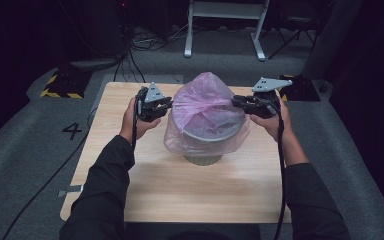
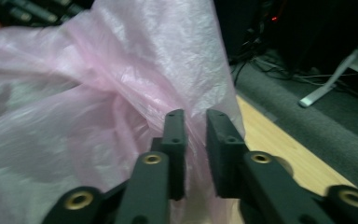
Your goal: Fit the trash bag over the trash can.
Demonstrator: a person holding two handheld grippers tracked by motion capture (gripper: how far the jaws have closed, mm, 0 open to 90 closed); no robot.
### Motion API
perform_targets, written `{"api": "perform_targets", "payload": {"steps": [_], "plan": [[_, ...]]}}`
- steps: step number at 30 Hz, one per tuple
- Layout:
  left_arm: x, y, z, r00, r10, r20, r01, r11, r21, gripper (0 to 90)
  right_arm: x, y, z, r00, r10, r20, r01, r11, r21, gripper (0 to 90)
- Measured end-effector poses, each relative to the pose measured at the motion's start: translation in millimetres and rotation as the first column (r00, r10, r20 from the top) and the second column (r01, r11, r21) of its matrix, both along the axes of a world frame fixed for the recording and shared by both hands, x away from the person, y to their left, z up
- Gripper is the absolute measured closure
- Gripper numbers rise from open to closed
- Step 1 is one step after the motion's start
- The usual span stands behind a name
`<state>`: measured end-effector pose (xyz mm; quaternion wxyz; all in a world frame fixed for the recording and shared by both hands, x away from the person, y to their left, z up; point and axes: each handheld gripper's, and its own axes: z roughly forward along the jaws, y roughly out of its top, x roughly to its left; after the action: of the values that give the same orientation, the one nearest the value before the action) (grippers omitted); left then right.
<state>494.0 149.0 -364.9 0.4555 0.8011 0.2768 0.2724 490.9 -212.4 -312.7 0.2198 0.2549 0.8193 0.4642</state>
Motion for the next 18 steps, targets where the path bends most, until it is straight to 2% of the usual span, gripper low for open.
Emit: {"api": "perform_targets", "payload": {"steps": [2, 4, 6, 8, 12, 13, 18], "plan": [[1.6, -1.6, 0.9, 1.0, 0.0, 0.007, 0.0, 1.0, -0.005, 89.8, 2.6, -3.7, -0.2, 0.9996, -0.028, 0.003, 0.028, 0.9993, 0.025, 85.5], [3.3, -4.2, 2.1, 1.0, -0.002, 0.008, 0.002, 1.0, -0.009, 89.9, 5.8, -5.9, -0.8, 0.9977, -0.067, 0.007, 0.067, 0.9975, 0.025, 89.2], [5.3, -7.4, 2.5, 0.9998, 0.01, 0.017, -0.01, 0.9999, -0.002, 90.0, 9.4, -6.7, -1.6, 0.9956, -0.093, -0.003, 0.094, 0.995, 0.035, 89.6], [8.3, -8.6, 2.0, 0.9999, 0.011, 0.01, -0.011, 0.9999, -0.006, 90.0, 12.3, -7.3, -2.3, 0.9943, -0.107, -0.001, 0.107, 0.9931, 0.048, 89.8], [14.1, -12.7, 0.1, 0.9998, 0.019, 0.005, -0.018, 0.9998, -0.011, 90.0, 22.8, -6.7, -7.2, 0.9888, -0.148, -0.021, 0.148, 0.9879, 0.046, 89.7], [15.3, -14.3, -0.8, 0.9998, 0.022, 0.001, -0.022, 0.9995, -0.021, 90.0, 26.1, -6.5, -9.2, 0.9881, -0.151, -0.028, 0.153, 0.9875, 0.039, 89.6], [20.2, -17.9, -3.7, 0.9995, 0.031, -0.009, -0.031, 0.9993, -0.019, 90.0, 41.5, -8.2, -20.5, 0.9789, -0.19, -0.075, 0.193, 0.9805, 0.035, 89.7]]}}
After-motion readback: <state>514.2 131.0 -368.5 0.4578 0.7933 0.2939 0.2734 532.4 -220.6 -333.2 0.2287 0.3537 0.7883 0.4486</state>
